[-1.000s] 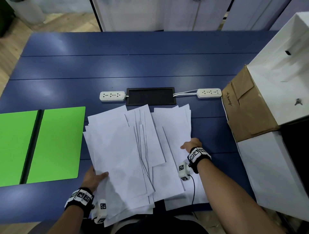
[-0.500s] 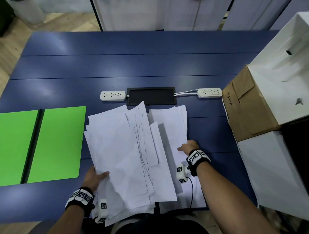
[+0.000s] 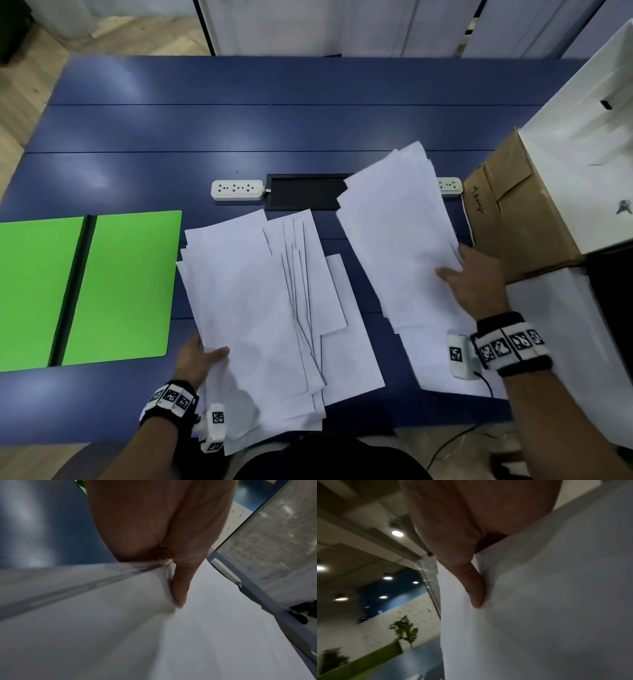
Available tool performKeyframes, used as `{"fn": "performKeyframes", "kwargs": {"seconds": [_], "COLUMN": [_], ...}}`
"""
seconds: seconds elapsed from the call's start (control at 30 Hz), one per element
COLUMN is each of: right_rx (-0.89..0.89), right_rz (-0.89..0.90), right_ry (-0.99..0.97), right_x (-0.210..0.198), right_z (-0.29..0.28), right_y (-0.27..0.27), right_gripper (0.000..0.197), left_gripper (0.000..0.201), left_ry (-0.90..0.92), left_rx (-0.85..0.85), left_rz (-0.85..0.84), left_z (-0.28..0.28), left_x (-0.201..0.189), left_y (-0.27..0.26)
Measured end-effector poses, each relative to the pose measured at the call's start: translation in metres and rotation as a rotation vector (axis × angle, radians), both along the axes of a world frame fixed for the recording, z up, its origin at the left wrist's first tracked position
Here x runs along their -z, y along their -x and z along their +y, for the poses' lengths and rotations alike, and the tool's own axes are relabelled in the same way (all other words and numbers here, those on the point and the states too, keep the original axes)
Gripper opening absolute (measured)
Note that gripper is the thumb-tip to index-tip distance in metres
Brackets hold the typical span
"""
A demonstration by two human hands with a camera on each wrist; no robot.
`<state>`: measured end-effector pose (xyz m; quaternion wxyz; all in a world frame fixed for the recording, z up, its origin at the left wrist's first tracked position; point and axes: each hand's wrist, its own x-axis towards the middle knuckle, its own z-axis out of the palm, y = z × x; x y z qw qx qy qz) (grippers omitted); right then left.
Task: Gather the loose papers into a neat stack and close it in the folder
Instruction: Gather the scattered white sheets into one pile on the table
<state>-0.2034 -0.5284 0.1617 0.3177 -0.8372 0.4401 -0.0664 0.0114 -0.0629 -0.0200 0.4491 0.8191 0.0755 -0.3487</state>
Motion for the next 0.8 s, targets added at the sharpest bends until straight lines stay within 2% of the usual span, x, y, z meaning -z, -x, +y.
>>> {"fn": "performKeyframes", "kwargs": {"seconds": [0.1,0.2,0.27,0.33,0.47,0.57,0.63,0.7,0.77,0.8], "right_rx": [-0.152,-0.289,-0.364,-0.371,-0.217,-0.094,-0.087,-0.108,-0.09,-0.058], "right_rz": [0.026,0.032,-0.086,-0.227,-0.276,-0.206,-0.056,0.092,0.153,0.17], "right_ry": [0.116,0.131,0.062,-0.137,-0.535,-0.749,-0.73,-0.678,-0.588,-0.502], "right_x": [-0.033,-0.062,-0.071,-0.065,-0.005,0.057,0.102,0.139,0.157,0.16], "right_z": [0.024,0.063,0.088,0.108,0.144,0.171,0.187,0.199,0.202,0.199], "right_y": [-0.007,-0.027,-0.044,-0.064,-0.113,-0.137,-0.14,-0.136,-0.131,-0.129], "right_gripper": [0.025,0.034,0.041,0.044,0.042,0.048,0.049,0.042,0.032,0.029], "left_gripper": [0.038,0.041,0.04,0.04,0.022,0.043,0.069,0.083,0.081,0.068], "left_ry": [-0.006,0.003,0.008,0.02,0.019,0.007,0.064,0.101,0.032,0.012], "left_rx": [-0.002,-0.017,-0.014,-0.005,-0.058,-0.238,-0.334,-0.345,-0.262,-0.193], "left_rz": [0.005,0.04,0.049,0.06,0.037,0.106,0.187,0.234,0.198,0.152], "left_z": [-0.001,-0.002,-0.004,-0.006,-0.004,-0.002,-0.005,-0.009,-0.01,-0.01], "left_x": [0.002,0.002,0.003,-0.001,0.002,0.001,-0.001,-0.003,0.0,0.0], "left_y": [0.001,-0.001,-0.005,-0.006,-0.006,-0.009,-0.011,-0.014,-0.018,-0.019]}}
